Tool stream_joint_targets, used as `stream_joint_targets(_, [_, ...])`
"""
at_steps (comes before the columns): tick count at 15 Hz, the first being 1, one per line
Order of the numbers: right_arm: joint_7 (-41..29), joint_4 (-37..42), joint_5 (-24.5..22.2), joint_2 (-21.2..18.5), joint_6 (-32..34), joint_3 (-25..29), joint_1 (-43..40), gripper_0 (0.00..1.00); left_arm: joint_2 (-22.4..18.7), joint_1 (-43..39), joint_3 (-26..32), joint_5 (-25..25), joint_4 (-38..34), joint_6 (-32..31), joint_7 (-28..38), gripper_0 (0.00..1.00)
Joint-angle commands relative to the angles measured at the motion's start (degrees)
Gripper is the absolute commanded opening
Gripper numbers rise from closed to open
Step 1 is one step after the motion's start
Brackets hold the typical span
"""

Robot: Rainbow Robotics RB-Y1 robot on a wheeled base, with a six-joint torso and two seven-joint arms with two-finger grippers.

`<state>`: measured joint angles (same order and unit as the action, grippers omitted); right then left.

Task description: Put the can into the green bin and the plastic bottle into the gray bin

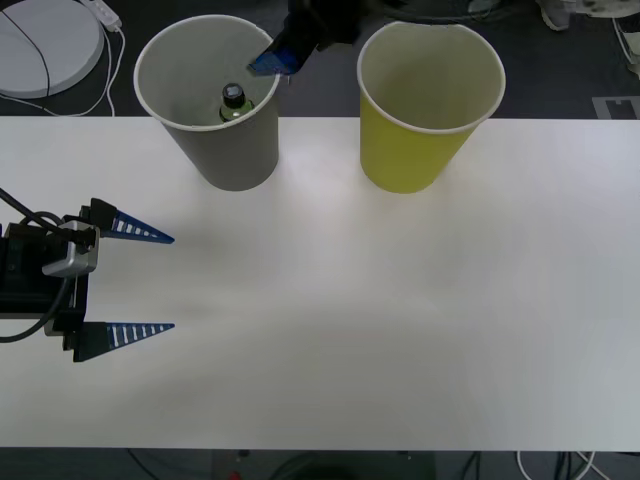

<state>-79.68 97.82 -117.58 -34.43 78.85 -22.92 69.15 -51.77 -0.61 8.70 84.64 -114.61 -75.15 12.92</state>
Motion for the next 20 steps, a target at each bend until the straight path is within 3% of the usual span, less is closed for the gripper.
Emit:
stream_joint_targets(1, [0.1, 7.3, 1.7, -2.5, 0.0, 2.5, -5.6, 1.0, 0.0, 0.0, 0.0, 0.0, 0.0, 0.0, 0.0, 1.0])
stream_joint_targets(8, [5.9, 21.0, 6.8, -6.2, -1.7, 10.3, -21.7, 1.0, 0.0, 0.0, 0.0, 0.0, 0.0, 0.0, 0.0, 1.0])
stream_joint_targets(11, [8.9, 26.8, 7.9, -8.6, -8.3, 11.4, -31.1, 1.0, 0.0, 0.0, 0.0, 0.0, 0.0, 0.0, 0.0, 1.0])
stream_joint_targets(14, [14.5, 30.6, 9.1, -10.4, -12.1, 12.8, -38.6, 1.0, 0.0, 0.0, 0.0, 0.0, 0.0, 0.0, 0.0, 1.0])
stream_joint_targets(18, [17.4, 36.0, 10.6, -11.7, -12.4, 16.5, -47.4, 1.0, 0.0, 0.0, 0.0, 0.0, 0.0, 0.0, 0.0, 1.0])
stream_joint_targets(20, [23.1, 36.7, 13.3, -12.3, -13.0, 18.6, -52.2, 1.0, 0.0, 0.0, 0.0, 0.0, 0.0, 0.0, 0.0, 1.0])
